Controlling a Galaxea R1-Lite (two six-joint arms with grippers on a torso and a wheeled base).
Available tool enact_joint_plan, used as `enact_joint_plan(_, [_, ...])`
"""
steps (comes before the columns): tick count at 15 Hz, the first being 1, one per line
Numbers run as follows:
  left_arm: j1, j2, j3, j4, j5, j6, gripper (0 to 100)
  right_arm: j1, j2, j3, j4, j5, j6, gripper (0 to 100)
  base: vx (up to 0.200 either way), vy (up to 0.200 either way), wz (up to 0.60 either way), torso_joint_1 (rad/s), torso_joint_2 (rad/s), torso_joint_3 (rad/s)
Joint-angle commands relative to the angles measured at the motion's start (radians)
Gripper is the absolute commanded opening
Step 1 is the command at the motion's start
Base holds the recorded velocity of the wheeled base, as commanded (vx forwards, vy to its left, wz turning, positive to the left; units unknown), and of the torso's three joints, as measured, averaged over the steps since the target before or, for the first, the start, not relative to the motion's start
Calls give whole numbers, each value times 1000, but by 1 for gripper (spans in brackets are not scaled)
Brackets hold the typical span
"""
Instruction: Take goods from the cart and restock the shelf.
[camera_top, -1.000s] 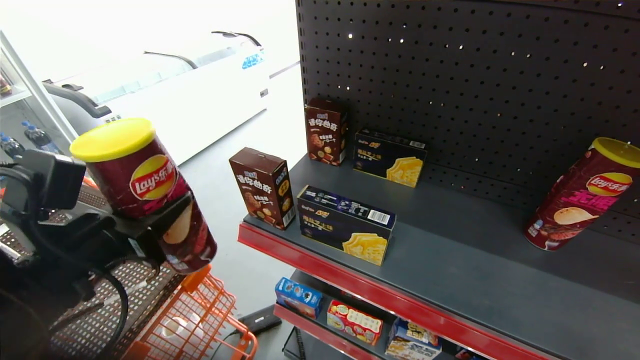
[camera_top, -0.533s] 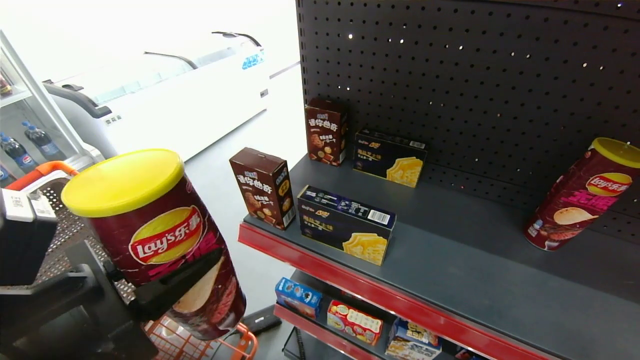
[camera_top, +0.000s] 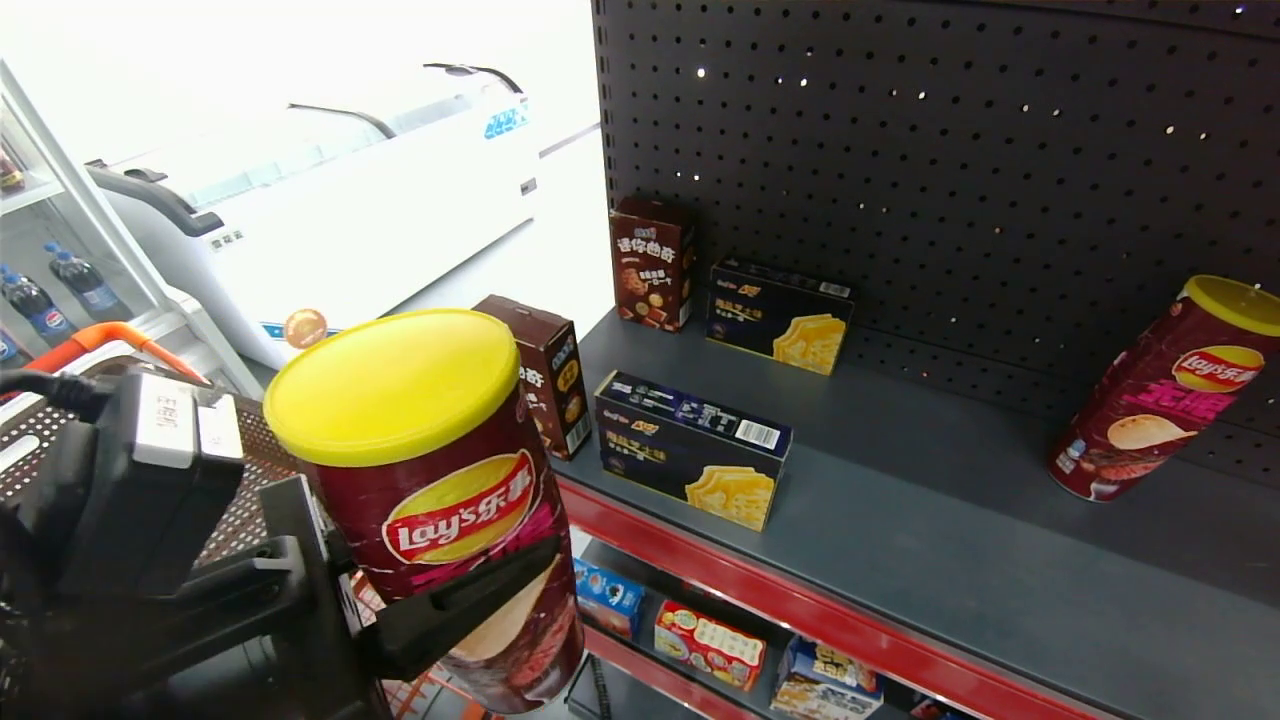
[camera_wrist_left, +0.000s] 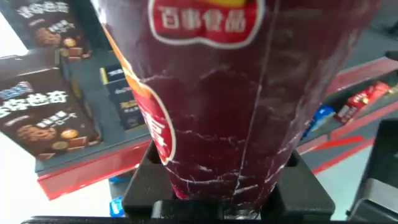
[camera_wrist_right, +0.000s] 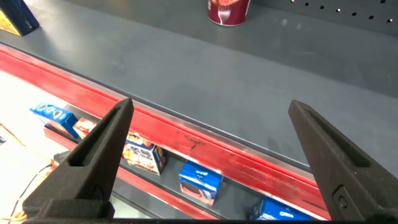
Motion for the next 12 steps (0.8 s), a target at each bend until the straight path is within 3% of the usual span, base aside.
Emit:
enact_joint_plan(1, [-11, 23, -11, 2, -20, -2, 0, 0, 0, 0, 0, 0, 0, 100, 0, 0, 0, 0, 0, 0])
enact_joint_plan(4, [-40, 41, -5, -7, -98, -4, 0, 0, 1, 0, 0, 3, -5, 100, 0, 0, 0, 0, 0, 0])
enact_joint_plan(11, [-45, 64, -23, -10, -103, -4, 0, 0, 0, 0, 0, 3, -6, 100, 0, 0, 0, 0, 0, 0])
enact_joint_plan(12, [-45, 67, -28, -10, -103, -4, 0, 0, 0, 0, 0, 3, -6, 100, 0, 0, -600, 7, -2, 12])
